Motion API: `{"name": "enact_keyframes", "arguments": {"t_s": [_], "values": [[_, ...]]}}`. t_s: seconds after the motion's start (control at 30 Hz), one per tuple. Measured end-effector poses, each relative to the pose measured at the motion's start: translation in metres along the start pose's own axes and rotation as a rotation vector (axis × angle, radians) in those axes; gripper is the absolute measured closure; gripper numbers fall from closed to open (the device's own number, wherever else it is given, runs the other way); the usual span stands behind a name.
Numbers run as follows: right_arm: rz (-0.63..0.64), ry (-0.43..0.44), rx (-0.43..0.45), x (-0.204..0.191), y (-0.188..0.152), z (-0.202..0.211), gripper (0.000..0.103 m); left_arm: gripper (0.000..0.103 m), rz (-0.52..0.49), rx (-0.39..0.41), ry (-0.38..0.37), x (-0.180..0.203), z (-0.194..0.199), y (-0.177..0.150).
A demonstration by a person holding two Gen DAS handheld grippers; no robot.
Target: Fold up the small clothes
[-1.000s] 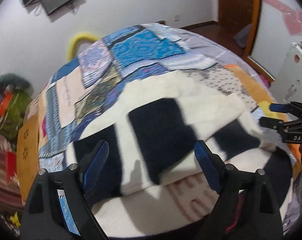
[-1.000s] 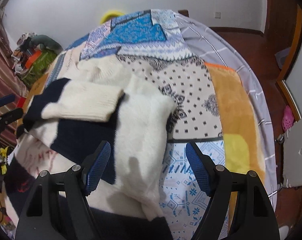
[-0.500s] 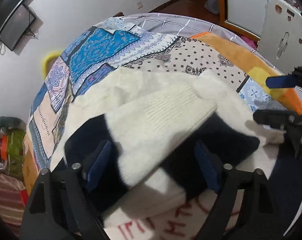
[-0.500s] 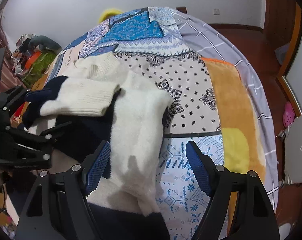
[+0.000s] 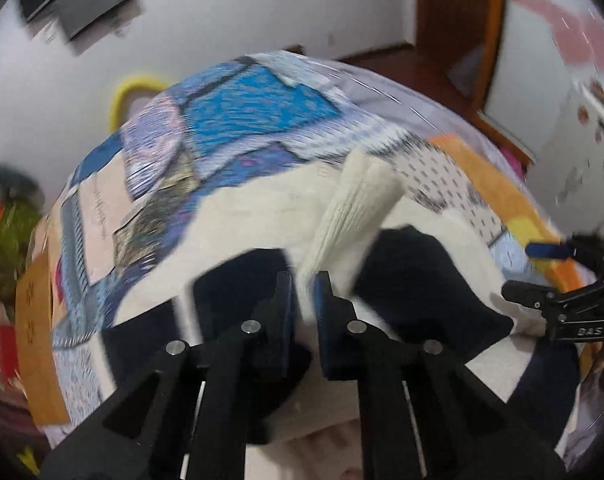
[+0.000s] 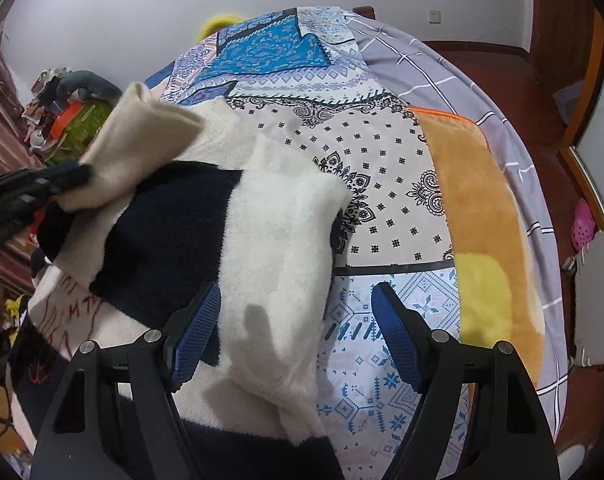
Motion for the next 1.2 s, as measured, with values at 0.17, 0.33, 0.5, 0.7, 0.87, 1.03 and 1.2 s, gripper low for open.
{"name": "enact_keyframes", "arguments": {"t_s": [0.17,0.33,0.5,0.7,0.87,1.03,1.2], "values": [[-0.007,-0.003,0.004,0.0,0.002,0.002,0.028,0.091,0.15,0.035,0.043,-0.072,0.029,-0.017],[0.006,-0.007,0.005,-0.006,0.005,0.002,0.028,0.091,0.261,-0.002,0.037,-0.12,0.036,-0.046],[0.017,0.0,0.007,-0.018,0.008,-0.001,0.028,0.082,0.221,-0.058,0.024,-0.115,0.03,-0.061],[0.033,0.003,-0.008,-0.027,0.005,-0.004,0.028,0.048,0.143,-0.022,-0.002,-0.08,0.032,-0.046],[0.028,-0.002,-0.018,-0.024,0.002,-0.006,0.028,0.048,0.079,-0.025,-0.052,-0.041,0.027,-0.029],[0.008,0.01,-0.015,-0.019,0.002,-0.006,0.028,0.047,0.007,-0.057,-0.096,0.0,0.011,-0.019],[-0.001,0.019,-0.017,-0.016,0.0,-0.007,0.028,0.047,-0.078,-0.102,-0.118,0.04,-0.012,-0.015]]}}
Point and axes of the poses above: each gripper's, at about its wrist camera, not at the fingertips, and z roughly against the way its jaws point, x to its right, y to its top, the point moved 10 cm from there along -z, roughly the way its jaws point, and after that the axes turned 1 degree about -x, right-handed, at the moved point
